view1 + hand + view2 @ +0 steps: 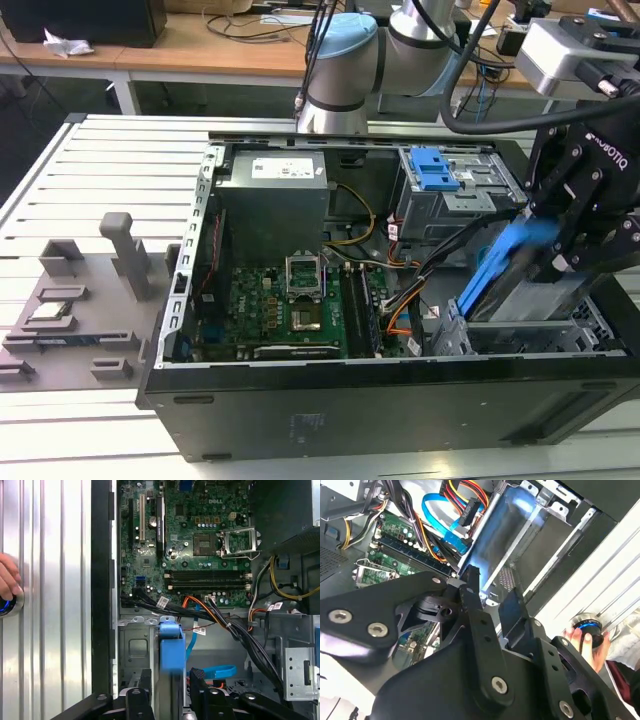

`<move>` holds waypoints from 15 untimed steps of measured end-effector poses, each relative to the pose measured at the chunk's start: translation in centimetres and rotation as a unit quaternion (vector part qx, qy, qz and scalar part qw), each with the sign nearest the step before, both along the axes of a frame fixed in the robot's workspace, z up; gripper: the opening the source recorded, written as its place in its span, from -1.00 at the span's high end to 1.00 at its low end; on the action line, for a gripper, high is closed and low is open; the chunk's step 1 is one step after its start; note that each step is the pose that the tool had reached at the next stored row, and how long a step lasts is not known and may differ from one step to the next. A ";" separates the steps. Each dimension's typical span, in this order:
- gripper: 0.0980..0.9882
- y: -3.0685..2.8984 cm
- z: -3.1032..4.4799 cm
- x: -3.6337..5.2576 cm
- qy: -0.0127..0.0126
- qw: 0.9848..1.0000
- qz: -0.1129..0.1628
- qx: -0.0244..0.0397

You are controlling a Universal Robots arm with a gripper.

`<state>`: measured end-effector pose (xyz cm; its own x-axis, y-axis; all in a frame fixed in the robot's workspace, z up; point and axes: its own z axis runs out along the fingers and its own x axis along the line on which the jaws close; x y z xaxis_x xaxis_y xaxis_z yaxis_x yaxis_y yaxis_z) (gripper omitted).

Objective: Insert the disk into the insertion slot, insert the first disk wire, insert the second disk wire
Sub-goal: 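Insert the disk into the insertion slot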

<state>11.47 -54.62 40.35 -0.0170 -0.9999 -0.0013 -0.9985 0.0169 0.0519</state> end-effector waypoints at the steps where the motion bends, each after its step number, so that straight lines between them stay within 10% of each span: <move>1: 0.24 0.00 0.00 0.01 0.000 1.000 0.000 0.000; 4: 0.28 0.00 0.00 0.00 0.000 1.000 0.000 0.000; 10: 0.97 0.00 0.00 0.00 0.000 1.000 0.000 -0.001; 15: 0.98 0.00 0.00 0.00 0.000 1.000 0.000 -0.001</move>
